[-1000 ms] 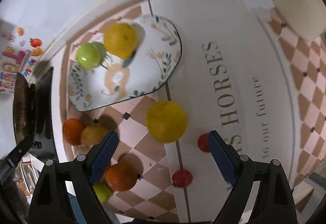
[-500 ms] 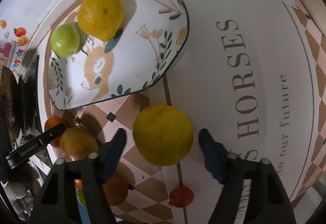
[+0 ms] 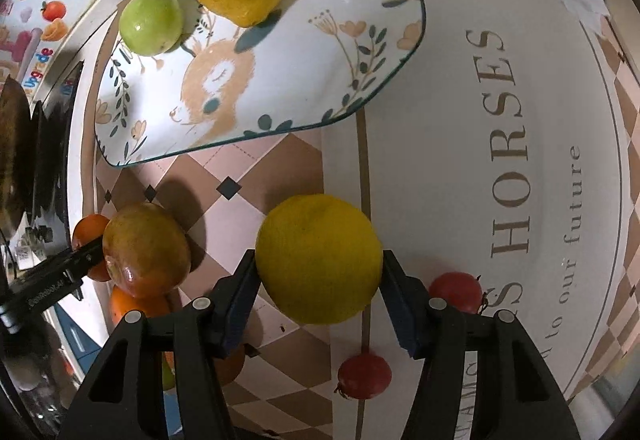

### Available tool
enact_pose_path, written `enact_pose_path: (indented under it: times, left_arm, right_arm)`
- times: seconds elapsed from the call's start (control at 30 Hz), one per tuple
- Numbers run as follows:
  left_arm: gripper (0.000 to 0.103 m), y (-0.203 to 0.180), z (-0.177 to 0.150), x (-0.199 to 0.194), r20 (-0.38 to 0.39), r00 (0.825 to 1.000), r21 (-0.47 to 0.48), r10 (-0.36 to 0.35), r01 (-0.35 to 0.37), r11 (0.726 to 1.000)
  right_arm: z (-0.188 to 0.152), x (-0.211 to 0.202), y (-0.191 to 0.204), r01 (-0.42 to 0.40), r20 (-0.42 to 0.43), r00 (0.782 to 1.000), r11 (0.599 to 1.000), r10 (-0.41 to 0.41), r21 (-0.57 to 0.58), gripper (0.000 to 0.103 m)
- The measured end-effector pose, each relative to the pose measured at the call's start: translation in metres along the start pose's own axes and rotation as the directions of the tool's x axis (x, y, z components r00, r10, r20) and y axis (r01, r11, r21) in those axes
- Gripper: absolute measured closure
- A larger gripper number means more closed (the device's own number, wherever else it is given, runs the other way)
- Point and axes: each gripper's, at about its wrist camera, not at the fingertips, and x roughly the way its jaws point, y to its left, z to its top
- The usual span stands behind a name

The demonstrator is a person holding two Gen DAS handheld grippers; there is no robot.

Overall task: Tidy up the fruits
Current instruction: 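Grasp the orange with the left tool while the right tool grasps the yellow lemon, then place the orange on the plate with the left tool while the right places the lemon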

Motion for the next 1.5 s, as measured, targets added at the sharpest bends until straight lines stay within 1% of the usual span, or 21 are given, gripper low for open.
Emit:
enact_pose_path:
  times: [0.07, 0.17, 0.2, 0.27, 0.3, 0.37, 0.47, 0.57, 0.73, 0.9, 0.93, 1.0, 1.03, 1.07, 1.1, 1.13, 1.2, 1.23, 1.33, 1.4, 1.5]
  left_arm:
    - [0.04, -0.001, 0.005, -0.019, 0.027, 0.999, 0.006, -0.031, 0.031, 1.0]
    - [0.04, -0.013, 0.019, -0.051, 0.087, 0.993, 0.029, -0.081, 0.079, 0.996]
    - [0.04, -0.019, 0.029, -0.061, 0.103, 0.989, 0.041, -0.104, 0.101, 0.994]
    - [0.04, -0.027, 0.049, -0.07, 0.108, 0.983, 0.043, -0.146, 0.142, 0.989]
    - [0.04, -0.031, 0.064, -0.07, 0.096, 0.981, 0.042, -0.171, 0.168, 0.985]
    - [0.04, -0.036, 0.088, -0.063, 0.062, 0.979, 0.037, -0.194, 0.192, 0.981]
    - [0.04, -0.046, 0.12, -0.04, -0.018, 0.979, 0.013, -0.204, 0.205, 0.979]
    - [0.04, -0.048, 0.136, -0.019, -0.083, 0.978, -0.007, -0.19, 0.19, 0.982]
    - [0.039, -0.054, 0.145, -0.006, -0.104, 0.985, 0.001, -0.137, 0.138, 0.99]
    - [0.039, -0.058, 0.144, 0.0, -0.124, 0.982, -0.024, -0.144, 0.142, 0.99]
    - [0.039, -0.058, 0.144, 0.0, -0.123, 0.982, -0.025, -0.143, 0.141, 0.99]
    - [0.039, -0.055, 0.145, 0.002, -0.121, 0.982, -0.023, -0.146, 0.144, 0.989]
    - [0.036, -0.056, 0.145, 0.003, -0.123, 0.981, -0.023, -0.153, 0.151, 0.988]
    - [0.024, -0.055, 0.145, 0.001, -0.123, 0.978, -0.028, -0.169, 0.167, 0.986]
    - [0.013, -0.055, 0.145, -0.002, -0.115, 0.98, -0.025, -0.162, 0.16, 0.987]
    - [0.012, -0.051, 0.144, -0.008, -0.101, 0.984, -0.014, -0.147, 0.146, 0.989]
    - [0.012, -0.052, 0.142, -0.016, -0.073, 0.99, 0.007, -0.121, 0.122, 0.993]
    - [0.012, -0.051, 0.14, -0.021, -0.061, 0.992, 0.008, -0.114, 0.114, 0.993]
    - [0.012, -0.051, 0.133, -0.038, -0.012, 0.996, 0.024, -0.09, 0.09, 0.996]
    - [0.012, -0.05, 0.123, -0.049, 0.023, 0.998, 0.044, -0.057, 0.056, 0.997]
    - [0.012, -0.05, 0.108, -0.06, 0.055, 0.998, 0.062, -0.029, 0.025, 0.998]
  right_arm:
    - [-0.002, -0.006, -0.001, -0.025, 0.009, 1.0, 1.0, 0.025, 0.006, 0.042]
    - [0.001, -0.024, 0.004, -0.076, 0.056, 0.996, 0.997, 0.074, 0.028, 0.042]
    - [0.006, -0.035, 0.005, -0.098, 0.084, 0.992, 0.995, 0.095, 0.035, 0.042]
    - [0.018, -0.048, 0.011, -0.124, 0.119, 0.986, 0.992, 0.12, 0.031, 0.042]
    - [0.027, -0.052, 0.015, -0.14, 0.133, 0.982, 0.99, 0.135, 0.027, 0.042]
    - [0.044, -0.05, 0.025, -0.145, 0.14, 0.98, 0.989, 0.143, 0.003, 0.042]
    - [0.069, -0.031, 0.043, -0.161, 0.116, 0.98, 0.987, 0.161, -0.016, 0.042]
    - [0.083, -0.015, 0.056, -0.185, 0.092, 0.978, 0.983, 0.186, -0.014, 0.042]
    - [0.096, 0.009, 0.081, -0.175, 0.059, 0.983, 0.984, 0.177, -0.041, 0.042]
    - [0.1, 0.02, 0.089, -0.176, 0.018, 0.984, 0.983, 0.177, -0.054, 0.04]
    - [0.1, 0.019, 0.088, -0.183, 0.016, 0.983, 0.981, 0.185, -0.056, 0.039]
    - [0.1, 0.012, 0.086, -0.191, 0.012, 0.981, 0.98, 0.192, -0.057, 0.023]
    - [0.099, 0.008, 0.085, -0.183, 0.016, 0.983, 0.981, 0.185, -0.06, 0.02]
    - [0.1, 0.006, 0.087, -0.177, 0.017, 0.984, 0.982, 0.179, -0.064, 0.019]
    - [0.1, 0.003, 0.086, -0.169, 0.015, 0.985, 0.983, 0.17, -0.067, 0.019]
    - [0.099, 0.001, 0.085, -0.159, 0.012, 0.987, 0.985, 0.16, -0.068, 0.018]
    - [0.096, -0.004, 0.081, -0.119, 0.008, 0.993, 0.991, 0.119, -0.069, 0.012]
    - [0.094, -0.008, 0.078, -0.105, 0.01, 0.994, 0.992, 0.106, -0.07, 0.011]
    - [0.086, -0.021, 0.067, -0.044, 0.036, 0.998, 0.997, 0.046, -0.067, 0.011]
    - [0.08, -0.032, 0.059, -0.006, 0.061, 0.998, 0.998, 0.01, -0.063, 0.011]
    - [0.068, -0.048, 0.048, 0.029, 0.095, 0.995, 0.998, -0.024, -0.057, 0.011]
